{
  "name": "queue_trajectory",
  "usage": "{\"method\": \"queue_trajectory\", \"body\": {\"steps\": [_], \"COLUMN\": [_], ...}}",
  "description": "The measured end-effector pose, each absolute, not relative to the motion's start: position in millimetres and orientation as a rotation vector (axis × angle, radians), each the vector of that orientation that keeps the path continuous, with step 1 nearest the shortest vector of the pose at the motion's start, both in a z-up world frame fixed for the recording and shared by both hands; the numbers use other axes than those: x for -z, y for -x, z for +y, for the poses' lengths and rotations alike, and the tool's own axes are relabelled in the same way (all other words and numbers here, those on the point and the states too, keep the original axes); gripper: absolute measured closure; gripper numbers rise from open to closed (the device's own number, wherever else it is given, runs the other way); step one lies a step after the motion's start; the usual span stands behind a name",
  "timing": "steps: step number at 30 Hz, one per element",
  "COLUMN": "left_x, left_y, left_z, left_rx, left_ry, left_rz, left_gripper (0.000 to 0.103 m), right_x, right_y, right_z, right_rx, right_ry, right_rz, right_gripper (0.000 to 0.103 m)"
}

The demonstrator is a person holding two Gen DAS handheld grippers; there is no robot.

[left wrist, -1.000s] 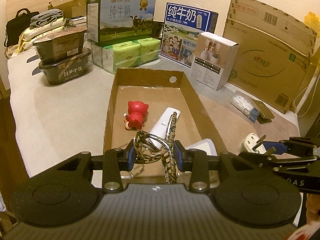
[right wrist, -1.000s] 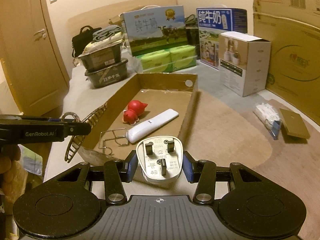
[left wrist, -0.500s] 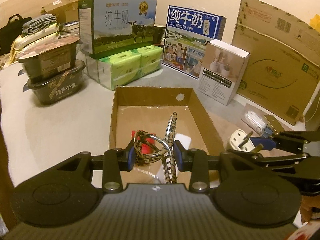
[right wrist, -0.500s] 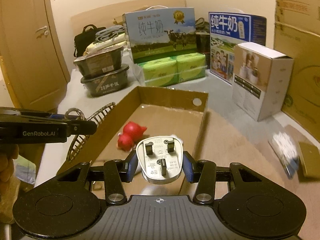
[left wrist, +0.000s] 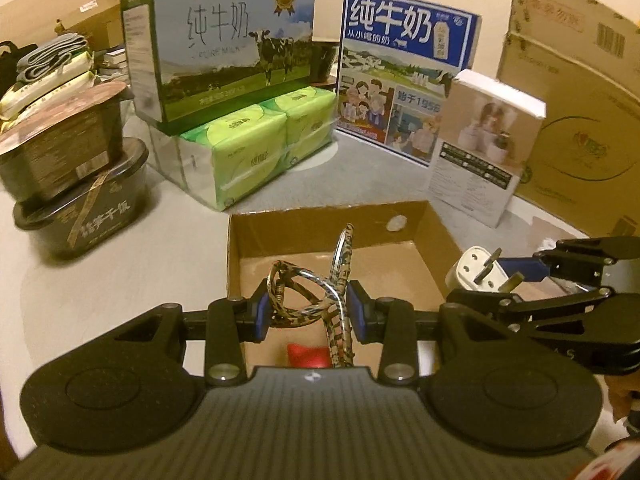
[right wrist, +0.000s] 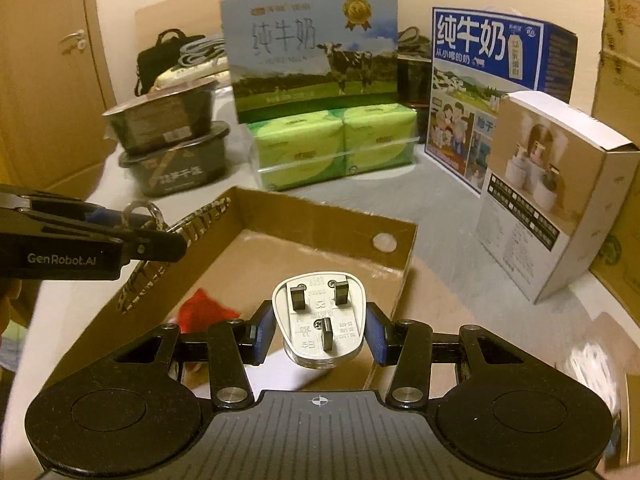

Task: Organize rigid objects
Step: 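Carry the braided cable and white plug over the cardboard tray with both tools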

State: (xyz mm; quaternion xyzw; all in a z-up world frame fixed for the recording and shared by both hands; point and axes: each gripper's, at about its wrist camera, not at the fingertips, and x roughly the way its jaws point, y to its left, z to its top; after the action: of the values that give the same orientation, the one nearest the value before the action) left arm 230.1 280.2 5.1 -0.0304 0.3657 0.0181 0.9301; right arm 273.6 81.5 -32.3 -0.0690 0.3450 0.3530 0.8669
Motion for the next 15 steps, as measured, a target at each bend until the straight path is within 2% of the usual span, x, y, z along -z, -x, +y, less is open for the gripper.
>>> {"method": "queue_trajectory", "body": {"steps": [15], "left_x": [29], "left_y": [-281], "left_z": [286], "left_rx": [-0.02], "left_ry": [0.038], "left_rz": [0.773], "left_gripper": [0.068], "right_x": [60], "right_y": [-317], "right_z": [97], "right_rx": [-0.729], "right_ry": [0.136], "right_rz": [0.751], "right_gripper": [0.056]}}
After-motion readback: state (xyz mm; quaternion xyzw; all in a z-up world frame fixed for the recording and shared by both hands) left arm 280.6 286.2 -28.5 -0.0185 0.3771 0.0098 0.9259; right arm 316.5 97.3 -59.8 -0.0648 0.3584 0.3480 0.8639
